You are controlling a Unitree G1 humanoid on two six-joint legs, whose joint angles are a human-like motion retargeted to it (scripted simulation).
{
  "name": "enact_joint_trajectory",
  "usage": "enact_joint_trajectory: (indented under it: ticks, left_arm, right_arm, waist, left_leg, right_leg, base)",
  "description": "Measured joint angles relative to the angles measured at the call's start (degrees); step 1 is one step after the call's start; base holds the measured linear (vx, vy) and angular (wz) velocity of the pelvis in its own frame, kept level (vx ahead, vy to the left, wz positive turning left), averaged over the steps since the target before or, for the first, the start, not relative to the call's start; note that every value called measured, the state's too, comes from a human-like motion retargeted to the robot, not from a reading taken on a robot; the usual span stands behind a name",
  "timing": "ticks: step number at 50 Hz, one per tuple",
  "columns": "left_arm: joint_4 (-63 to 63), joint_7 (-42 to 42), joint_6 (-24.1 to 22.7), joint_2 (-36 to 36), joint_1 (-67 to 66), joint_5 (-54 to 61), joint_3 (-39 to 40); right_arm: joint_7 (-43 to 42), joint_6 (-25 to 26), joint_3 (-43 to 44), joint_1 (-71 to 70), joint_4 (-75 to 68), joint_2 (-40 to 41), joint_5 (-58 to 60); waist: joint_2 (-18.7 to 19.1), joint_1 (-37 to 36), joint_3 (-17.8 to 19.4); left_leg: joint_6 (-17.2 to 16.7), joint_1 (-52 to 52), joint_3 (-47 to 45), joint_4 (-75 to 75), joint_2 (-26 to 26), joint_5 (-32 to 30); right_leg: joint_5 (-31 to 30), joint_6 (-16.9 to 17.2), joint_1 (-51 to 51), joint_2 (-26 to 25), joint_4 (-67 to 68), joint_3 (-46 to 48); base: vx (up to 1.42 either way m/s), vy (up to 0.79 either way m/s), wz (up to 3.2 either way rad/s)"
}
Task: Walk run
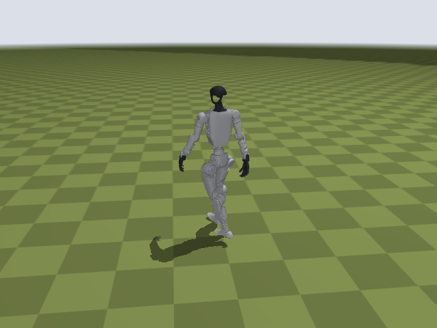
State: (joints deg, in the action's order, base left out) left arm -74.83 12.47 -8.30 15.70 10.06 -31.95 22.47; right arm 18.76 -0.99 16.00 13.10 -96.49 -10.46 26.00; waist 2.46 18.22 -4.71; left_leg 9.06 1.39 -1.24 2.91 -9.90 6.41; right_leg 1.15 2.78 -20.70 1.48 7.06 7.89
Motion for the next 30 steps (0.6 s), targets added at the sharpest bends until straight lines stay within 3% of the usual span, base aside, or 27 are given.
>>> enact_joint_trajectory:
  ticks: [6,10,12,15,18,19,20,25,30]
  left_arm:
    - [-3.5,0.0,-1.3,-1.5,-2.5,-2.0,-0.4]
    - [-9.6,-0.2,-1.8,-3.8,-6.4,-6.2,-0.2]
    - [-12.4,-1.5,0.4,-5.7,-9.3,-8.0,1.5]
    - [-15.4,-3.1,3.3,-9.1,-15.3,-9.4,4.5]
    - [-18.1,-2.7,3.3,-10.6,-20.8,-5.7,4.2]
    - [-18.8,-2.2,3.5,-10.6,-22.3,-5.1,4.2]
    - [-19.5,-1.6,3.7,-10.6,-23.6,-4.9,4.4]
    - [-19.8,-2.9,8.2,-11.7,-29.3,-13.4,6.7]
    - [-21.0,-0.9,9.8,-11.4,-31.7,-15.7,7.5]
  right_arm:
    - [0.9,0.1,-0.1,-0.9,0.1,-0.3,1.4]
    - [-0.5,0.3,0.5,-1.9,1.4,-0.4,2.3]
    - [-1.1,-0.3,0.3,-2.1,2.3,-0.6,1.9]
    - [-2.8,-1.0,0.0,-3.4,1.8,-1.1,-0.2]
    - [-4.3,-0.2,-0.3,-7.3,1.2,-1.3,-0.6]
    - [-4.8,0.1,-1.0,-8.9,1.5,-1.2,-0.7]
    - [-5.4,0.4,-1.7,-10.6,1.8,-1.1,-0.9]
    - [-8.9,-0.3,-3.2,-17.4,6.2,-1.2,-0.9]
    - [-11.6,-2.1,-5.5,-23.1,11.6,-1.8,-1.6]
  waist:
    - [1.5,0.7,-0.7]
    - [3.3,4.7,-1.4]
    - [3.8,6.0,-2.2]
    - [3.7,4.7,-3.6]
    - [-0.1,1.6,-4.3]
    - [-1.3,1.4,-4.5]
    - [-2.3,1.6,-4.6]
    - [-4.9,0.0,-4.5]
    - [-5.6,-5.6,-2.8]
  left_leg:
    - [-1.2,4.9,-1.5,0.4,0.4,2.6]
    - [-3.6,6.4,0.0,3.4,1.9,-0.6]
    - [-5.9,7.1,-0.4,6.1,2.6,-5.9]
    - [-10.6,5.5,-1.1,14.5,3.0,-20.6]
    - [-12.8,-0.3,-4.6,29.2,1.4,-32.2]
    - [-12.6,-2.7,-5.0,33.8,0.7,-33.3]
    - [-12.3,-5.2,-4.8,38.1,0.1,-33.4]
    - [-6.2,-15.4,-7.6,44.8,3.3,-19.2]
    - [-6.1,-22.3,-8.0,30.6,4.5,-11.3]
  right_leg:
    - [2.6,-0.6,-3.1,-1.8,-7.8,5.9]
    - [-1.5,-6.8,-1.0,-0.5,-3.8,11.7]
    - [-5.6,-7.8,0.6,-1.8,-4.4,7.0]
    - [-4.0,-8.2,2.3,-2.1,-2.3,-1.1]
    - [-1.8,-9.1,6.3,0.7,-1.4,-0.1]
    - [-1.3,-9.4,7.5,1.4,-1.6,0.6]
    - [-0.7,-9.5,8.7,1.8,-1.8,0.8]
    - [2.1,-9.6,14.0,1.7,-3.5,-0.6]
    - [4.6,-10.3,18.9,-1.7,-4.2,-2.8]
  base:
    - [0.69,-0.28,0.07]
    - [0.77,-0.38,0.93]
    - [0.88,-0.51,0.56]
    - [0.84,-0.46,-0.09]
    - [0.75,-0.40,-0.78]
    - [0.71,-0.45,-0.67]
    - [0.57,-0.34,-0.19]
    - [0.60,-0.32,-0.33]
    - [0.60,-0.28,-0.96]
